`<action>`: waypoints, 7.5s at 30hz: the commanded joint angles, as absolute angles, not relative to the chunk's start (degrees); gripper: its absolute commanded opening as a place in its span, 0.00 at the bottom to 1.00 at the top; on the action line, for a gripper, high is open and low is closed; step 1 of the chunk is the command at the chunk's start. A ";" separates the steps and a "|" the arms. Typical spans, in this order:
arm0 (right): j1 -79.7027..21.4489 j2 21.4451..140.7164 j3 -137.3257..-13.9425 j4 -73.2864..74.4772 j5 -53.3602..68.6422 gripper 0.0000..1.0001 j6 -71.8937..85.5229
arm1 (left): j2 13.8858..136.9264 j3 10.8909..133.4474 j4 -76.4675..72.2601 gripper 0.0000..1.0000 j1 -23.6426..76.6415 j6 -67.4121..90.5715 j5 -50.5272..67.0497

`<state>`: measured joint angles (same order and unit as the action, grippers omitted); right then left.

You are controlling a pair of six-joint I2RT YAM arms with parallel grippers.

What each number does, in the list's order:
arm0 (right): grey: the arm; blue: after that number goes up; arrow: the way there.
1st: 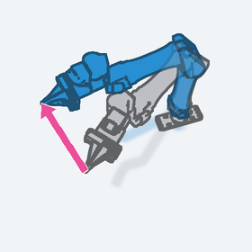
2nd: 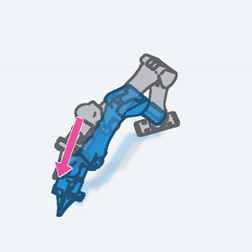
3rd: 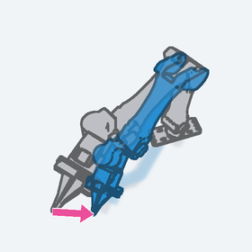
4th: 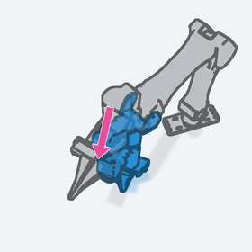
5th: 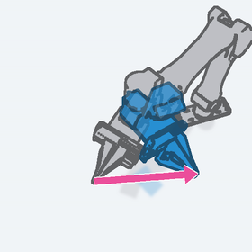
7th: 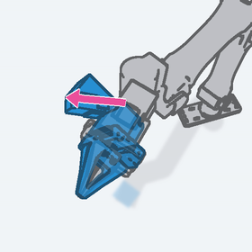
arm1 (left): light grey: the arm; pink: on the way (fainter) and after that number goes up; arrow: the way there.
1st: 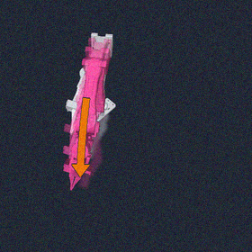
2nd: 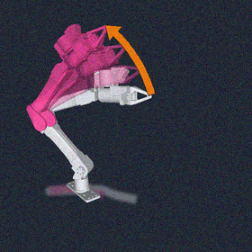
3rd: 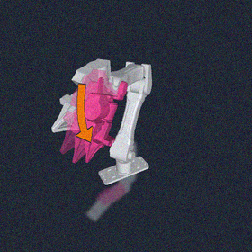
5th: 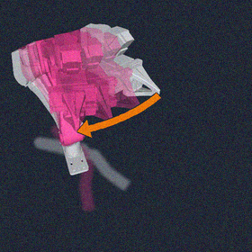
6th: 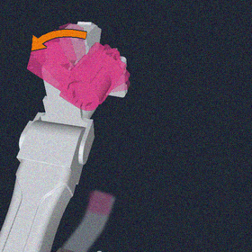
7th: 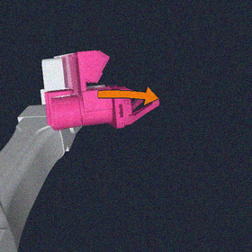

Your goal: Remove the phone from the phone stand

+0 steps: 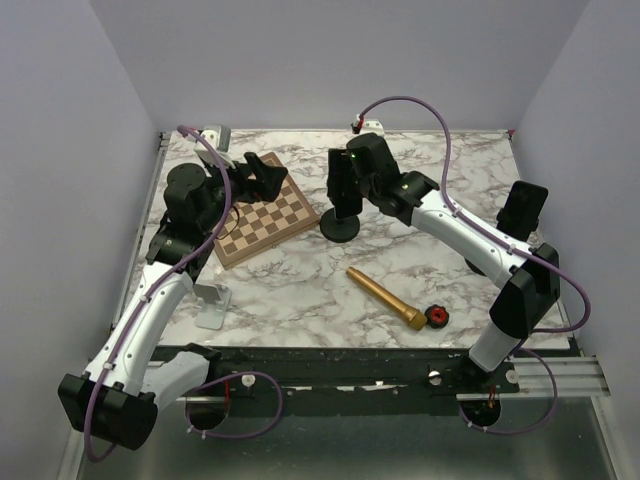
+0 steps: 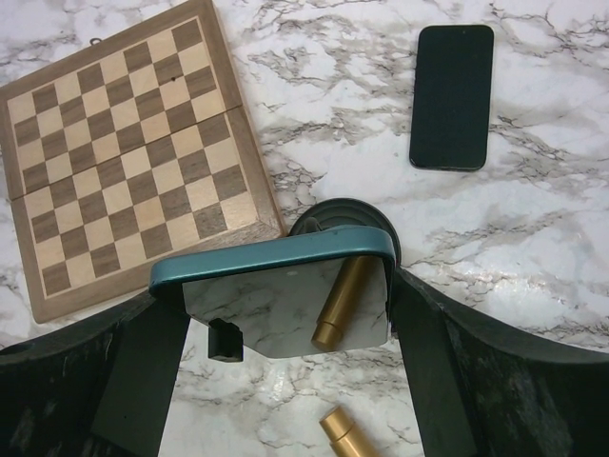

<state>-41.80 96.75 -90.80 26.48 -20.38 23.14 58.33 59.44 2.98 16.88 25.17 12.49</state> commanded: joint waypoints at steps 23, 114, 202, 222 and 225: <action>-42.62 95.35 -88.55 24.08 -16.83 0.08 26.02 | 62.02 62.11 4.99 0.89 16.92 27.16 16.45; -35.80 94.39 -92.95 29.59 22.94 0.01 12.73 | 83.36 68.82 10.23 0.00 28.38 9.10 31.29; -35.23 67.33 -67.59 27.82 -0.63 0.01 21.01 | 78.61 70.90 15.17 0.56 27.59 10.20 26.38; -32.27 73.38 -63.81 30.48 -19.39 0.01 27.80 | 58.14 64.58 12.51 0.99 28.91 8.73 0.48; -29.79 77.00 -65.50 31.60 -19.19 0.01 27.65 | 55.52 63.43 11.40 0.99 28.90 7.83 -3.50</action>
